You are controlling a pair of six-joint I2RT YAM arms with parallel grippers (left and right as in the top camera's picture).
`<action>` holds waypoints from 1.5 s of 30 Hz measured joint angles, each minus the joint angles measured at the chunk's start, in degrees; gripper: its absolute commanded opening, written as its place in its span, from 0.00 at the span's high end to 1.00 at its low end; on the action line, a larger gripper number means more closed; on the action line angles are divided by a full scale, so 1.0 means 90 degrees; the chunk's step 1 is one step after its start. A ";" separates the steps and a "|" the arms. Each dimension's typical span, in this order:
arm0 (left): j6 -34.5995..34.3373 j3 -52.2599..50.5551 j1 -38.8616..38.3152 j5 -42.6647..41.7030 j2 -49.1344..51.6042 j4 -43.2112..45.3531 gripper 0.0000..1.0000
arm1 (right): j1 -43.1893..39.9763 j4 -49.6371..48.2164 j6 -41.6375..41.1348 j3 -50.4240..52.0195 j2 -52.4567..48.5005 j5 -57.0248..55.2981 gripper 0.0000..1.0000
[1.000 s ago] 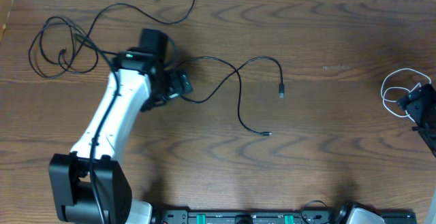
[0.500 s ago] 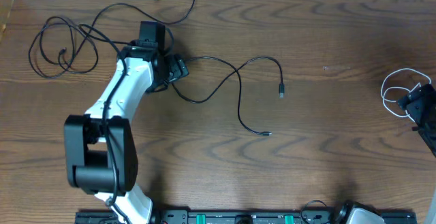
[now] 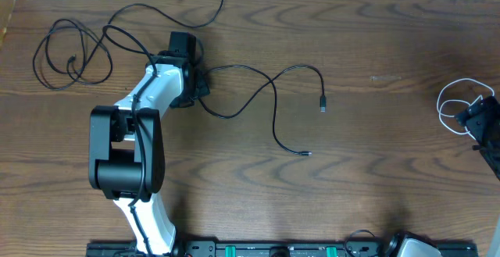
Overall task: Untangle cables
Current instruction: 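Lower the left gripper and close it on the black cable loop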
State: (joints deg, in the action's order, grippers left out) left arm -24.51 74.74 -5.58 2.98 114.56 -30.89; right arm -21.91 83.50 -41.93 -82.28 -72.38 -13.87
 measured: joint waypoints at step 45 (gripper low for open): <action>0.0714 -0.0148 -0.0034 -0.0129 0.0056 0.0328 0.56 | 0.0000 0.0000 0.0000 0.0000 0.0000 0.0000 0.01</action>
State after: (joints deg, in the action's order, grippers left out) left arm -18.09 73.41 -5.89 1.83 115.07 -27.94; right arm -21.91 83.50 -41.93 -82.28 -72.38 -13.87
